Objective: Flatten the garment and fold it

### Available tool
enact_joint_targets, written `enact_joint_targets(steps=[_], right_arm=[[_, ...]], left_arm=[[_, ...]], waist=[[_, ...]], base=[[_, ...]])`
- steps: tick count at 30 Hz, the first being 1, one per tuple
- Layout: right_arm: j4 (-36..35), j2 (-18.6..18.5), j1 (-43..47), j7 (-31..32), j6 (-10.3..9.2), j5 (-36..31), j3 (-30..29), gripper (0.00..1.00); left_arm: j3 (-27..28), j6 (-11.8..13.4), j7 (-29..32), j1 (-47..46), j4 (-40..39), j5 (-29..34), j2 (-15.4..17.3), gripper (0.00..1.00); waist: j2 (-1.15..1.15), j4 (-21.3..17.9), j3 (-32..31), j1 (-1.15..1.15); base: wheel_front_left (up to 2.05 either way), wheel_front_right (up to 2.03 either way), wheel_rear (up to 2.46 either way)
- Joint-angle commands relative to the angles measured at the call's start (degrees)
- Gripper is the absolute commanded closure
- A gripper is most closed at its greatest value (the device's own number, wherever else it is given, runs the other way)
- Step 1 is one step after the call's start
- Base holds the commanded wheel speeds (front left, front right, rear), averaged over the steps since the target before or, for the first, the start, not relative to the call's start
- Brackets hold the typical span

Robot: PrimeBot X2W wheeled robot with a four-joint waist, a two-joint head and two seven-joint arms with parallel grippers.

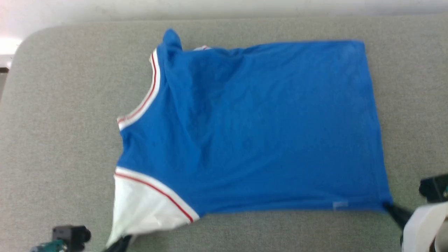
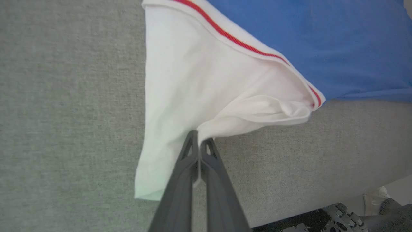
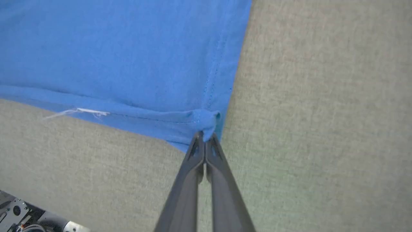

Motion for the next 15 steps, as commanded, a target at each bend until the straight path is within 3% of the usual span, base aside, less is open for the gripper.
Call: enact_joint_targets(steps=[1,7,15], right_arm=[[0.1,-0.3,1.7,2.0,-0.12,1.1,-0.4,1.0],[-0.5,1.1,8.6,14.0,-0.12,4.8,-3.2,1.0],[-3.6,3.4,14.9,19.9,-0.12,5.3,-5.7,1.0]], left_arm=[[-0.3,0.1,1.5,1.1,0.0,-1.1,0.3,1.0],[-2.3,1.7,9.4,5.0,-1.0,-4.4,0.8,1.0],[-2.8,4.5,16.9,12.3,-4.6,-8.6,2.1,1.0]], waist=[[0.0,0.4,-1.6,0.0],[0.0,1.1,-5.7,0.0],[0.0,1.9,-9.5,0.0]], base=[[0.0,0.0,0.0],[0.0,0.0,0.0],[0.0,0.0,0.0]])
